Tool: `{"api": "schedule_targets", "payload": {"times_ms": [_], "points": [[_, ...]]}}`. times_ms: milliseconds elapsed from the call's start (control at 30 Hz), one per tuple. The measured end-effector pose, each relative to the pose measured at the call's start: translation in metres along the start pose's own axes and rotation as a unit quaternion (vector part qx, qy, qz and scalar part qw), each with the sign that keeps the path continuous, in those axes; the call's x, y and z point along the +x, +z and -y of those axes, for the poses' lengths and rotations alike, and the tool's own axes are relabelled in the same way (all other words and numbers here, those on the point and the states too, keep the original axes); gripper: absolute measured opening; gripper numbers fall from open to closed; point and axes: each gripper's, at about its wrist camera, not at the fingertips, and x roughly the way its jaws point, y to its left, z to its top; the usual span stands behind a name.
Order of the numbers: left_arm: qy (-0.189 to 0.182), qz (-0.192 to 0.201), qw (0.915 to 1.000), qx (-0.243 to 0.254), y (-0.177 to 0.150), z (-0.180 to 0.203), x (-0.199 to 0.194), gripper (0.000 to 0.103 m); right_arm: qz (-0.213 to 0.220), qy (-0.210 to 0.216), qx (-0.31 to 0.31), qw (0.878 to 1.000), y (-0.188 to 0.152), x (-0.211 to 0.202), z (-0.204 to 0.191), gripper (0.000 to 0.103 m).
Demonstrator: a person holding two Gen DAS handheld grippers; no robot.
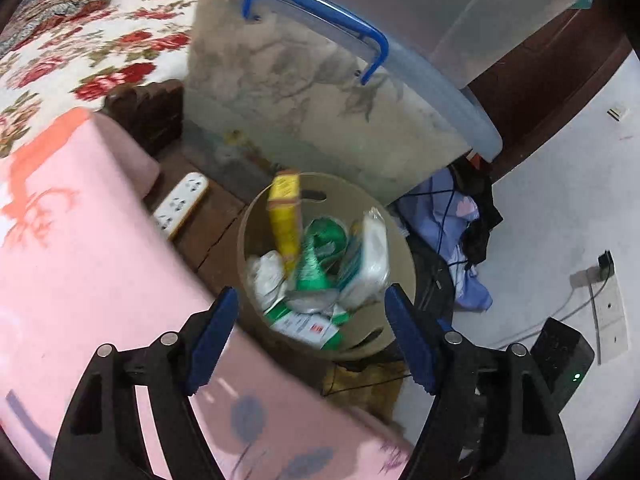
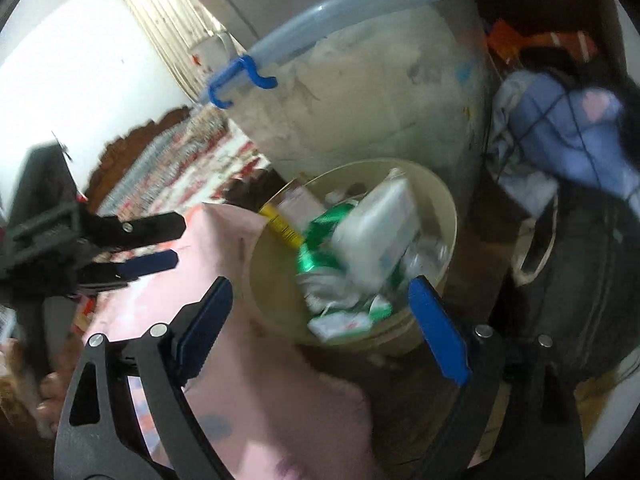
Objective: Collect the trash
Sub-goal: 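Open the left tool over the wastebasket while the right tool releases the package, then move both open tools back over the bed toward the remaining trash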
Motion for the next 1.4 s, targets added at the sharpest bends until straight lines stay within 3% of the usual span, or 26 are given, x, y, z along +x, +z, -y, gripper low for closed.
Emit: {"api": "schedule_targets", "payload": {"times_ms": [267,700,900,1167,1300,1400], "points": [[0.102,0.056,0.9927,0.032,-0.090,-0.030,-0.082,0.072,-0.017,0.033,0.033,0.999,-0.070,-0.034,-0.028,0.088],[0.185,0.106,0.9771,-0.002,-0.202,-0.075,-0.177,0.076,-0.034,0.047,0.022,0.998,-0.129,-0.069,-0.104,0.088],[0.220,0.122,0.9679,0.002,-0.233,-0.087,-0.209,0.076,-0.032,0.045,0.026,0.998,-0.142,-0.085,-0.126,0.088],[0.235,0.147,0.9605,0.022,-0.254,-0.082,-0.236,0.095,-0.014,0.035,0.011,0.999,-0.154,-0.111,-0.154,0.089],[0.256,0.155,0.9536,0.037,-0.259,-0.077,-0.244,0.094,-0.016,0.030,0.009,0.999,-0.160,-0.116,-0.161,0.090],[0.255,0.155,0.9537,0.035,-0.263,-0.079,-0.248,0.094,-0.016,0.024,0.008,1.000,-0.163,-0.120,-0.167,0.090]]}}
